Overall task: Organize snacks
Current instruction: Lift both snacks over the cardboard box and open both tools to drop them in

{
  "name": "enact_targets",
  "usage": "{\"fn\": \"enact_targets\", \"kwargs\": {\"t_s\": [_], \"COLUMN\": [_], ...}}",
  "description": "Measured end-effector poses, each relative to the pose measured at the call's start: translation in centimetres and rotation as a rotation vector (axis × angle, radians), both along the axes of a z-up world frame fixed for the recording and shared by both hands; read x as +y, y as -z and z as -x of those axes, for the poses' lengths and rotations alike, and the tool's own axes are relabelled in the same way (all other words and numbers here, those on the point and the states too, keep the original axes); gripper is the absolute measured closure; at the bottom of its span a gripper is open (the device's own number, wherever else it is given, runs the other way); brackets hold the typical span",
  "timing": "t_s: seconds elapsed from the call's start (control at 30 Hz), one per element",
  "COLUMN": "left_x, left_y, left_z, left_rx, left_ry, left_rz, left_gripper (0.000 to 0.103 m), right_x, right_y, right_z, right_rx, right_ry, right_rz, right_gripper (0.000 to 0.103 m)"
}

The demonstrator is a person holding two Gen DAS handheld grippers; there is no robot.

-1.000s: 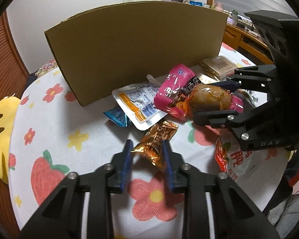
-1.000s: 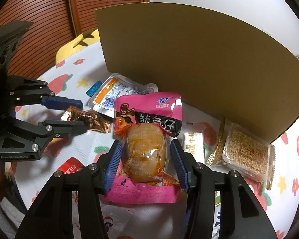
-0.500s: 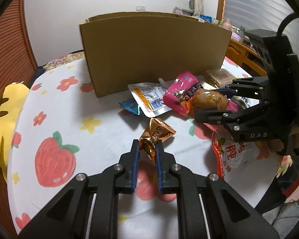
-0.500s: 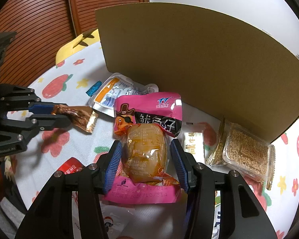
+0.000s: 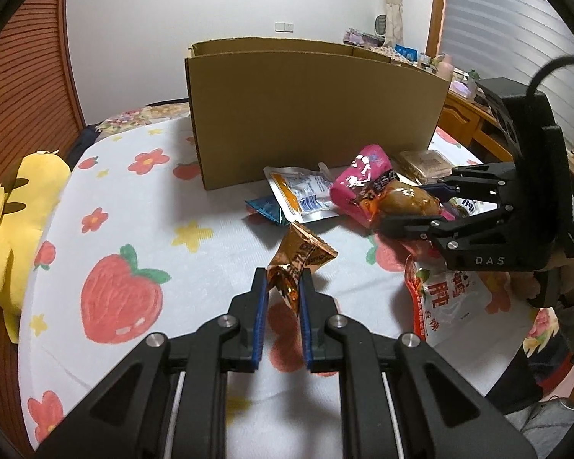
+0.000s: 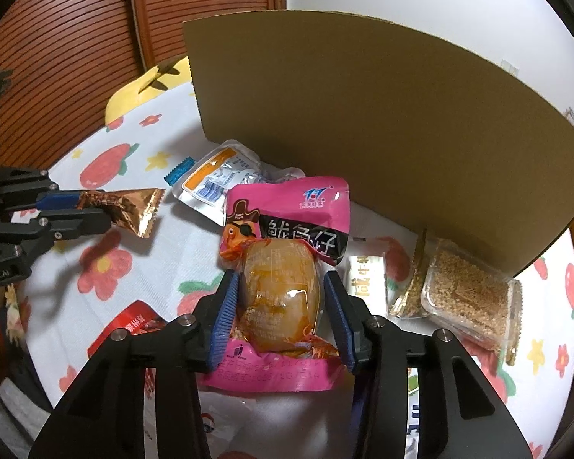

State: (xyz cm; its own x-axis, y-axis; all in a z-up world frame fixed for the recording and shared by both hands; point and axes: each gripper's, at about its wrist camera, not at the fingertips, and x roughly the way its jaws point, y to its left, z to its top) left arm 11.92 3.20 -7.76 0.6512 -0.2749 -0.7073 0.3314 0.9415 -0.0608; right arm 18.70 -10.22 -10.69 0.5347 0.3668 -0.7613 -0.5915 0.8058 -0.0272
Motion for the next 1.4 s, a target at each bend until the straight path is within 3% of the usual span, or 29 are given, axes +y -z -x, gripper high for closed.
{"fn": "enact_targets", "kwargs": {"t_s": [0.6, 0.97, 1.4], "left_x": [0.0, -0.4, -1.8], "left_y": [-0.9, -5.4, -11.0], "left_z": [0.6, -0.6, -5.3], "left_rx": [-0.037, -0.142, -0.241], "left_ry": [-0.029, -0.043, -0.029], "left_rz": [0.028, 0.064, 0.072], "left_gripper": [0.091, 0.091, 0.091], "right_x": [-4.4, -7.7, -9.6], "right_y": [-3.8, -7.1, -12.3], "right_z": [4.9, 4.8, 2.7], "right_rx": [-0.112, -0.175, -0.264], "right_ry": [0.065, 0.142, 0.177], "right_rz": [-0.088, -0.153, -0.140], "right_gripper": [0.060, 0.060, 0.060]}}
